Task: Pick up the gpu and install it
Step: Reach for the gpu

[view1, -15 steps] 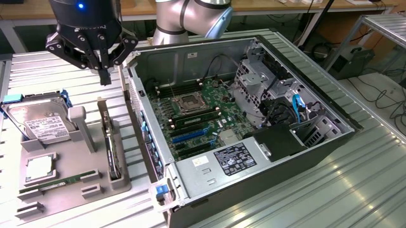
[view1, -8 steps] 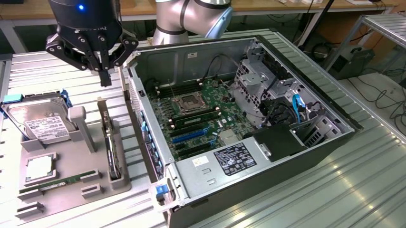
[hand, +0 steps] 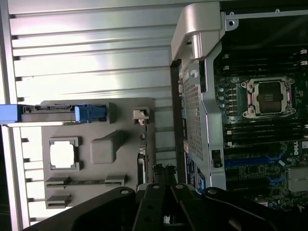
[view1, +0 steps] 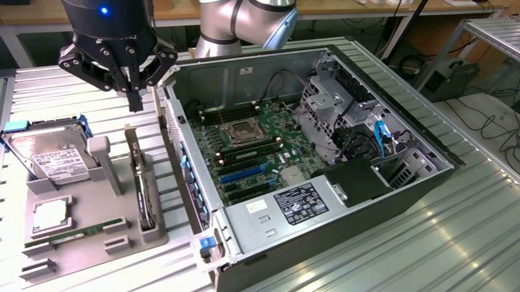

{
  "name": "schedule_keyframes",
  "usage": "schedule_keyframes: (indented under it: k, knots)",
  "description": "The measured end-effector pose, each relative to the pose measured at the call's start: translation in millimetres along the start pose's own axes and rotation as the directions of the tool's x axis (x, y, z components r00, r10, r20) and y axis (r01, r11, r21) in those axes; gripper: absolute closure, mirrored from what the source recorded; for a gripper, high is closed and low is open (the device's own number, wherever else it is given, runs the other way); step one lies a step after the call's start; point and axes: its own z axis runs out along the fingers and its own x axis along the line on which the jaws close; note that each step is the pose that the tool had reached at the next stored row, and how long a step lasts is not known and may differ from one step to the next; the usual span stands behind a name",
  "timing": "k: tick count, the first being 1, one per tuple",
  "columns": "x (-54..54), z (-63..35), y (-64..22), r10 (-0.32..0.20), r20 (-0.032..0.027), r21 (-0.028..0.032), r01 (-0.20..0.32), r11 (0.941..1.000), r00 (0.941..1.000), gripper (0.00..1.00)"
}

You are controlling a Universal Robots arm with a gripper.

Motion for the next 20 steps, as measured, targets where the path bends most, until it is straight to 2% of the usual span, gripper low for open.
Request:
schedule_keyframes:
  k: [20]
  knots:
    - [-0.4,-0.1,-5.4,0.0,0.0,-0.0001,0.0,1.0,1.0,0.89]
